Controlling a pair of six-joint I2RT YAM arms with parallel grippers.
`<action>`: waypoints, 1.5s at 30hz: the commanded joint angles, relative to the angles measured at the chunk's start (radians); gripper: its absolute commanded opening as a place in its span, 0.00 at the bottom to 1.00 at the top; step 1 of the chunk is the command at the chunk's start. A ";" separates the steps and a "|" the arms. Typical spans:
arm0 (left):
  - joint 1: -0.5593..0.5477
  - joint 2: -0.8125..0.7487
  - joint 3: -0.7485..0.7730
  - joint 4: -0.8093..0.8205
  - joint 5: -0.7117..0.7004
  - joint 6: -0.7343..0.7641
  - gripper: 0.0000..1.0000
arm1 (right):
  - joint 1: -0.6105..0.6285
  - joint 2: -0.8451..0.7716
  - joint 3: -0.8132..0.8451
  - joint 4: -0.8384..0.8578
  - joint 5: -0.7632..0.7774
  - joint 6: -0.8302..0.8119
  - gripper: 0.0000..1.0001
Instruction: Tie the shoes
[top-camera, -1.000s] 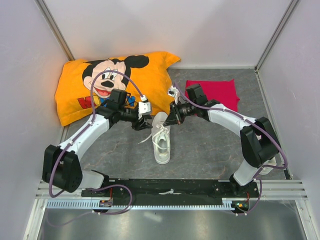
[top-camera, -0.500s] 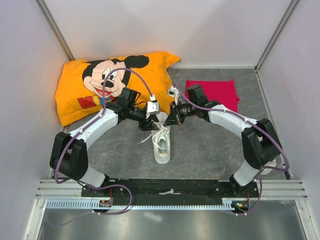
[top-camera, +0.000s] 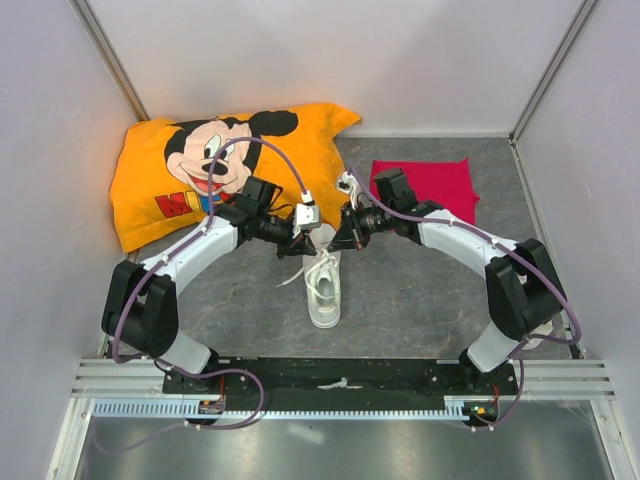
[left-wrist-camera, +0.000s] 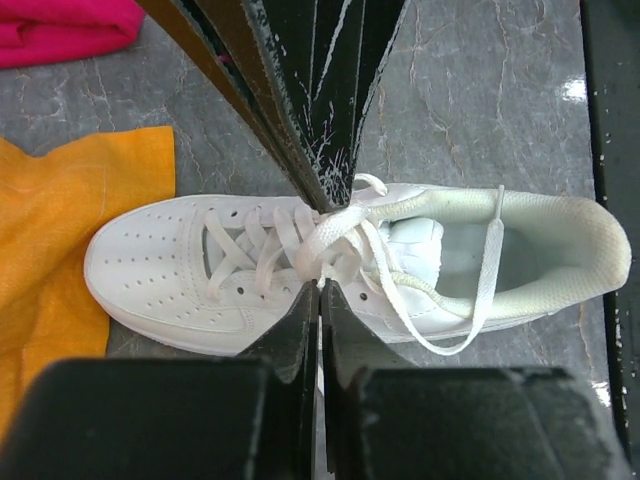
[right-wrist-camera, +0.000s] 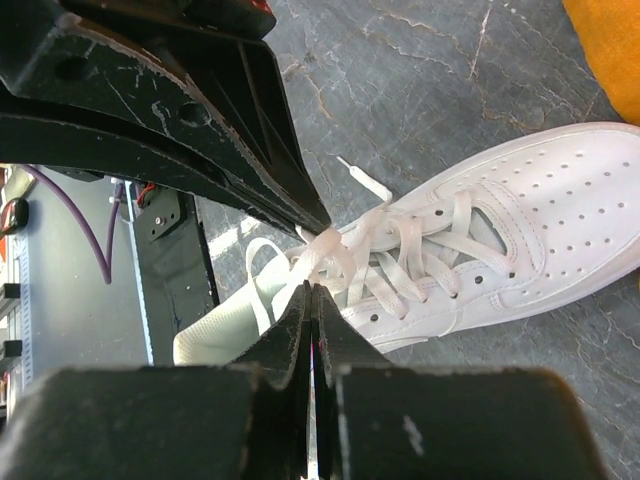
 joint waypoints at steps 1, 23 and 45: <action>0.005 -0.073 -0.024 -0.017 0.005 0.012 0.02 | 0.001 -0.059 -0.014 0.002 0.021 -0.028 0.00; 0.053 -0.239 -0.119 0.002 -0.115 -0.058 0.01 | -0.073 -0.189 -0.074 -0.193 0.173 -0.150 0.00; 0.096 -0.313 -0.222 0.127 -0.238 -0.264 0.02 | -0.124 -0.356 -0.226 -0.279 0.305 -0.310 0.00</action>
